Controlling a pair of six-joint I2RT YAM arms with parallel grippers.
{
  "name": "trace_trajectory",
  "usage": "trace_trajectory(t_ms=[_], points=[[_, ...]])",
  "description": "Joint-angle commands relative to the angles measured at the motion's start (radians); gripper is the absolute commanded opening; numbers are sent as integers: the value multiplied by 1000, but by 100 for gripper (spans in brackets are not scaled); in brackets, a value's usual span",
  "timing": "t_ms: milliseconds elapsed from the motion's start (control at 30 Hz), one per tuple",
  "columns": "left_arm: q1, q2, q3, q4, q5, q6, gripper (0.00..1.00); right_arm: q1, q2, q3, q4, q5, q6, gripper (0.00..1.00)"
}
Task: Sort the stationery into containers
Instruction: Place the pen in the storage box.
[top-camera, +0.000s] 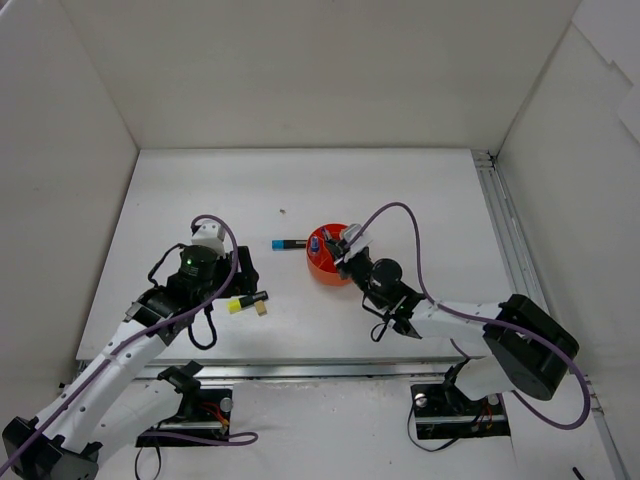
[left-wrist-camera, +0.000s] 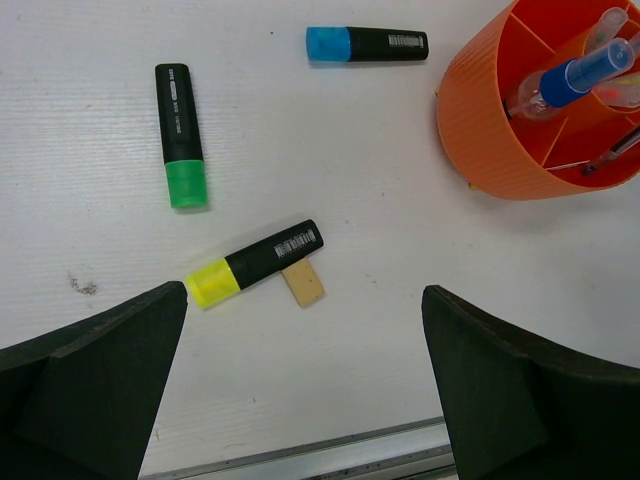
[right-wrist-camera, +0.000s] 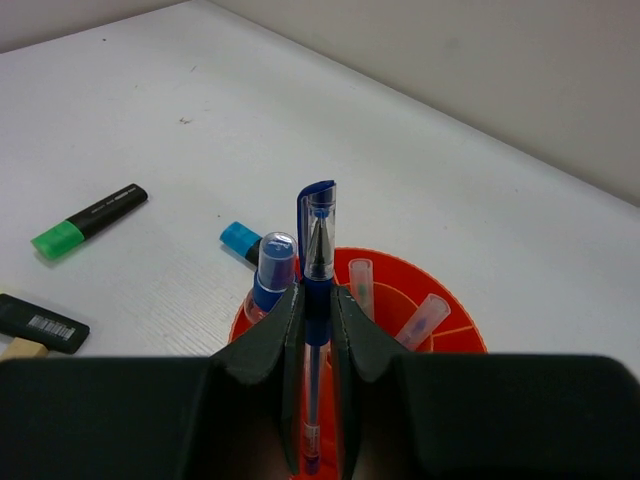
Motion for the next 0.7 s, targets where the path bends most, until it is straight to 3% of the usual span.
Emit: trace_trajectory(t_ms=[0, 133, 267, 433, 533, 633, 667], points=[[6, 9, 50, 28, -12, -7, 100, 4, -27, 0, 117, 35, 23, 9], [6, 5, 50, 28, -15, -7, 100, 4, -56, -20, 120, 49, 48, 18], [6, 6, 52, 27, -13, -5, 100, 4, -97, -37, 119, 43, 82, 46], [6, -1, 53, 22, -13, -4, 100, 7, -160, -40, 114, 81, 119, 56], [6, -9, 55, 13, -15, -4, 100, 4, -206, -31, 87, 123, 155, 72], [6, -23, 52, 8, -19, -4, 100, 6, -286, 23, -88, 232, 232, 95], [6, -26, 49, 8, -19, -4, 100, 4, -306, 52, -251, 272, 272, 98]])
